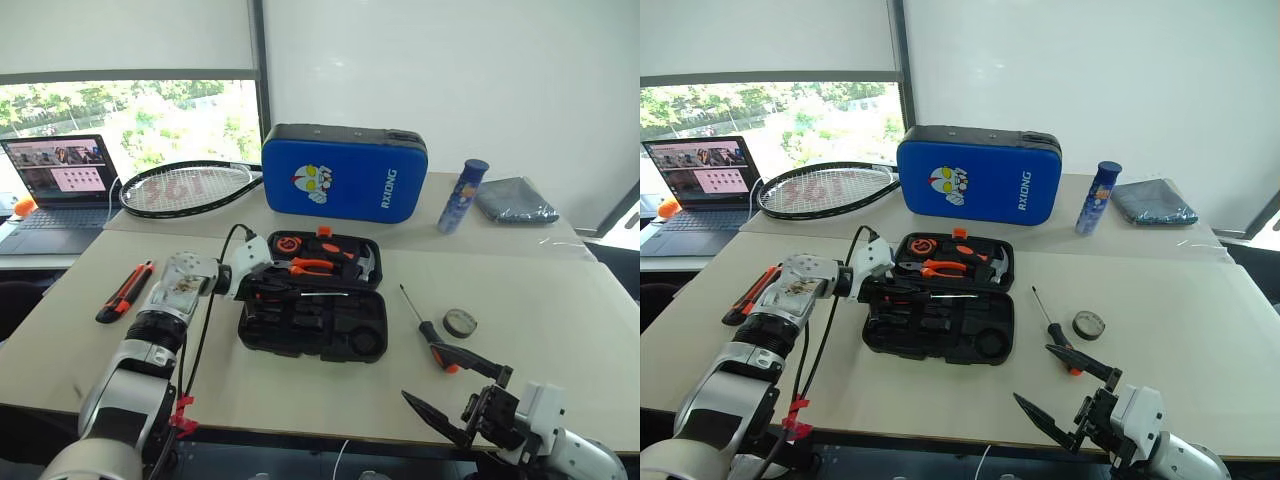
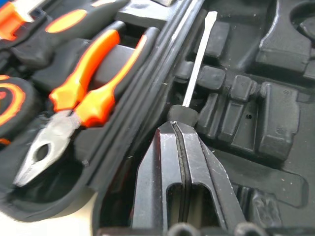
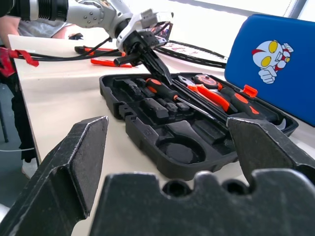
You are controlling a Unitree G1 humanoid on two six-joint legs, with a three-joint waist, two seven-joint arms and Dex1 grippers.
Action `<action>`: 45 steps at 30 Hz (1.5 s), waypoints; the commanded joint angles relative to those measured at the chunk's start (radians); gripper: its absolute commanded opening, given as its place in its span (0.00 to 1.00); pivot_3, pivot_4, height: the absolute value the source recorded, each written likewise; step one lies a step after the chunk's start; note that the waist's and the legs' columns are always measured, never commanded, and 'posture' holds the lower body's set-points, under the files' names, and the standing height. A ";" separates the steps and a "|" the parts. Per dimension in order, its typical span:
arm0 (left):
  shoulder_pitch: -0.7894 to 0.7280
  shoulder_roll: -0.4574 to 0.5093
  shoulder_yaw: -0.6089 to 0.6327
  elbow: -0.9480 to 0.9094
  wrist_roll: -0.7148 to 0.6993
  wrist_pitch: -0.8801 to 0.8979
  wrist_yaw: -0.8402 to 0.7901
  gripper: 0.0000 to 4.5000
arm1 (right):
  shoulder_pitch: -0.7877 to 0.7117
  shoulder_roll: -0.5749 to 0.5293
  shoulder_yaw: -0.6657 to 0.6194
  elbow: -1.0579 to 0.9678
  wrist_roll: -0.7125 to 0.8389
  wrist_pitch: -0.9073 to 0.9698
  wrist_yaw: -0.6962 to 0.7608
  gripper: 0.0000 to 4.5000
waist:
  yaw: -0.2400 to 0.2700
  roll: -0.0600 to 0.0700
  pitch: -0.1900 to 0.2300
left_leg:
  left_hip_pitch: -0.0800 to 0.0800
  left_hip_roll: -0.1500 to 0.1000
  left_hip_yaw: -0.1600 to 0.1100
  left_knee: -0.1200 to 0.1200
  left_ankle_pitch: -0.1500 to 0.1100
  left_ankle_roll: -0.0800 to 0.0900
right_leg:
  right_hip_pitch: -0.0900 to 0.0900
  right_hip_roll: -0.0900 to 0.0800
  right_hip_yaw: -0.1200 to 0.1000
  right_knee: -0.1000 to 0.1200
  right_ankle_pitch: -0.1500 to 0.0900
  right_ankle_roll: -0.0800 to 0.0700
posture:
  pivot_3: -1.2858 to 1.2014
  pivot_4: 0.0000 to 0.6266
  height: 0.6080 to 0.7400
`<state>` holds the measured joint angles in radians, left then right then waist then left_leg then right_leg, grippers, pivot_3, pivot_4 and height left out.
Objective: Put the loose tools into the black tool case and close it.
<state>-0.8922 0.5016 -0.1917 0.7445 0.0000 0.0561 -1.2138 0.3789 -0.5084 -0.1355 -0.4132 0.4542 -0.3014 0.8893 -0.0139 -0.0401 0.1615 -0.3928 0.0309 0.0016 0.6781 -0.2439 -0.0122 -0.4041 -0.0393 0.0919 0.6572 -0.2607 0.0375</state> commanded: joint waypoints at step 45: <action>0.595 0.314 0.429 -0.457 -0.478 -0.008 -0.345 1.00 | 0.235 -0.058 -0.305 -0.156 0.115 0.347 -0.229 1.00 | -0.010 0.007 -0.004 | 0.006 0.004 0.005 -0.002 0.000 0.001 | 0.001 -0.002 0.004 0.000 -0.006 0.003 | 0.52 0.24 1.00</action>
<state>-0.3099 0.8071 0.2220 0.3350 -0.4448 0.0312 -1.5604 0.6569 -0.5382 -0.4229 -0.4918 0.5199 -0.0416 0.7142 -0.0236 -0.0335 0.1572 -0.3865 0.0348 0.0072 0.6763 -0.2443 -0.0115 -0.4024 -0.0412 0.0963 0.6577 -0.2660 0.0401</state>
